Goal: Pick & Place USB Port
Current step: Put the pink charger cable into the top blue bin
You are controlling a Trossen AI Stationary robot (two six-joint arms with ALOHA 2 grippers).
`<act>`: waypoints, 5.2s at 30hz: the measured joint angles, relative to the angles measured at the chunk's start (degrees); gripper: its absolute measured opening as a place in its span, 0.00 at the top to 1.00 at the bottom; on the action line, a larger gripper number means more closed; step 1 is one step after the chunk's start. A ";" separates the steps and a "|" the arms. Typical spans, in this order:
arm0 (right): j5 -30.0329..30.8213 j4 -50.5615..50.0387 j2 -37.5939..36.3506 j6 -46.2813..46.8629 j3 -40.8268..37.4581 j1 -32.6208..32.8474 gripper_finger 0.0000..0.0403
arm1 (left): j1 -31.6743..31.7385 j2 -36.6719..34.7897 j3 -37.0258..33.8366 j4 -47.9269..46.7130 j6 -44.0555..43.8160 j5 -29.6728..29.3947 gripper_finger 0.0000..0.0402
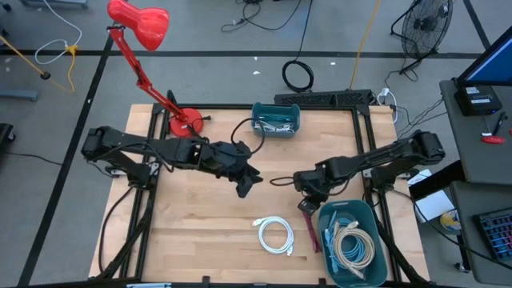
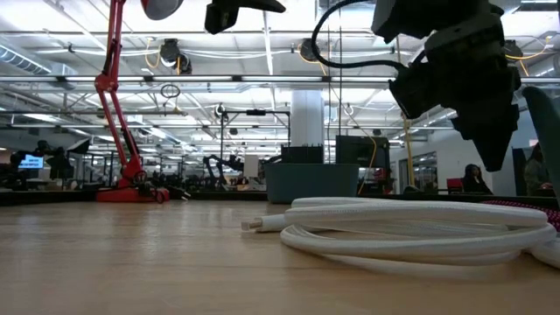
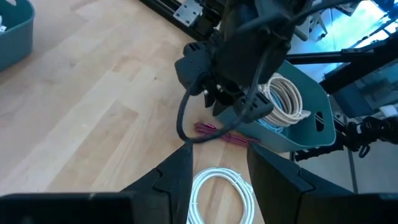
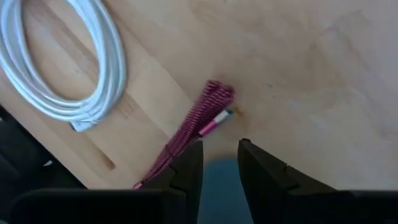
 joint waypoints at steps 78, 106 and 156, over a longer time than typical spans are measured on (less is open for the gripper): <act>18.56 4.95 -7.64 -11.94 32.60 -7.72 1.00 | -7.30 -1.08 -3.43 -10.71 1.28 -33.76 0.62; 31.78 -22.87 -6.56 -9.02 36.79 -7.68 1.00 | 10.88 8.53 -3.38 -12.98 -14.97 2.85 0.62; 42.56 -43.82 -7.06 0.61 36.68 -4.75 1.00 | 17.02 33.62 22.57 -37.02 104.38 1.18 0.62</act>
